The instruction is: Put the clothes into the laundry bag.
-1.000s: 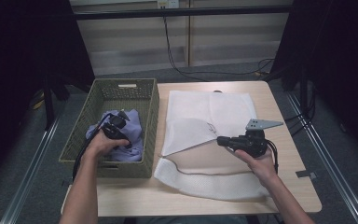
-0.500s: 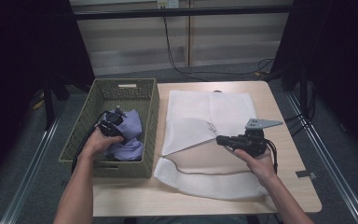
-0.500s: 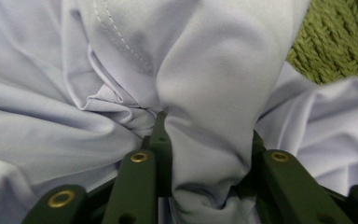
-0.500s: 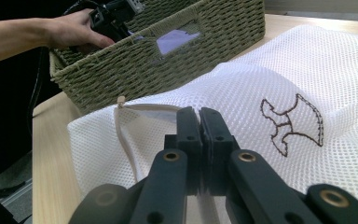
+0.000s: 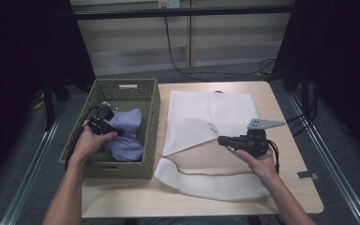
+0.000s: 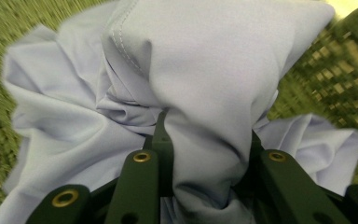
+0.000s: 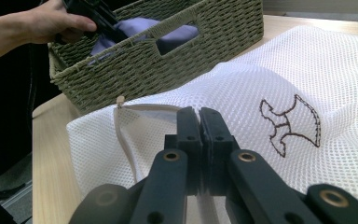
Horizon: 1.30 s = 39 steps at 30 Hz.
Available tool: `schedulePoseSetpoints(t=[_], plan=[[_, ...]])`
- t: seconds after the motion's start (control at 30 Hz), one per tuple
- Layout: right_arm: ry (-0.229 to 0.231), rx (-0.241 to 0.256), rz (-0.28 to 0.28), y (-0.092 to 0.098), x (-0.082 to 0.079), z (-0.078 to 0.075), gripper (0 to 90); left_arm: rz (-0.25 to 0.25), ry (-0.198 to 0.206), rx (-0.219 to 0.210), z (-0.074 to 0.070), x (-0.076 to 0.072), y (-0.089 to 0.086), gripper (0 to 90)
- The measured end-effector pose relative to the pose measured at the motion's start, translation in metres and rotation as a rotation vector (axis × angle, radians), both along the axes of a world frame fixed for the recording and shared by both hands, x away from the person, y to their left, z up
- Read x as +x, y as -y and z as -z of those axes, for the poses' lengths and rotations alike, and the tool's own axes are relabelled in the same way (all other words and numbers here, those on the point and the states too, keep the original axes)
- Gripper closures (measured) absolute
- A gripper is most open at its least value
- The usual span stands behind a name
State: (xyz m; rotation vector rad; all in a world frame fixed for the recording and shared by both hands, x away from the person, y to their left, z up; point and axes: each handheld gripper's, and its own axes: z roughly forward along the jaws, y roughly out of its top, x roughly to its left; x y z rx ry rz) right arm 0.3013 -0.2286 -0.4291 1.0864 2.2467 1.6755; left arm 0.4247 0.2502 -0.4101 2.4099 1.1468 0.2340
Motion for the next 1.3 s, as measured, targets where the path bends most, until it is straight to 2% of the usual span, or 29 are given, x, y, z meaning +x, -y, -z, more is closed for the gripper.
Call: schedulePoseSetpoints(t=[0.1, 0.2, 0.33, 0.5, 0.6, 0.73, 0.87, 1.03, 1.13, 1.17, 1.23, 1.3], plan=[[-0.002, 0.003, -0.002, 0.0, 0.0, 0.0, 87.7, -0.008, 0.035, -0.034, -0.007, -0.005, -0.002, 70.0], [-0.008, 0.007, -0.005, -0.001, 0.0, 0.0, 87.7, -0.029, 0.073, -0.102, -0.015, -0.008, -0.005, 70.0], [-0.007, 0.006, -0.004, -0.001, 0.0, 0.0, 87.7, -0.05, 0.138, -0.142, -0.024, -0.015, -0.008, 69.9], [-0.01, 0.007, -0.002, -0.001, 0.0, 0.0, 87.7, -0.054, 0.17, -0.189, -0.035, -0.021, -0.014, 70.0], [-0.008, 0.006, -0.002, -0.001, 0.0, 0.0, 87.7, -0.057, 0.19, -0.2, -0.037, -0.024, -0.014, 69.9], [-0.009, 0.01, 0.0, 0.0, -0.001, 0.0, 87.8, -0.078, 0.227, -0.239, -0.04, -0.025, -0.015, 70.0], [-0.01, 0.01, -0.001, 0.0, 0.0, 0.0, 87.8, -0.075, 0.275, -0.268, -0.047, -0.03, -0.017, 70.0], [-0.01, 0.009, 0.001, 0.0, -0.001, 0.0, 87.8, -0.083, 0.324, -0.327, -0.052, -0.04, -0.02, 70.0], [-0.01, 0.008, 0.003, 0.0, -0.002, 0.0, 87.8, -0.097, 0.355, -0.385, -0.054, -0.047, -0.024, 70.0], [-0.01, 0.008, 0.003, 0.0, -0.002, 0.0, 87.8, -0.099, 0.365, -0.391, -0.055, -0.05, -0.025, 70.0], [-0.01, 0.005, 0.006, -0.001, -0.002, 0.0, 87.8, -0.102, 0.373, -0.43, -0.055, -0.053, -0.027, 69.9], [-0.011, 0.005, 0.004, -0.001, -0.002, 0.0, 87.8, -0.106, 0.391, -0.43, -0.055, -0.057, -0.028, 69.9]])
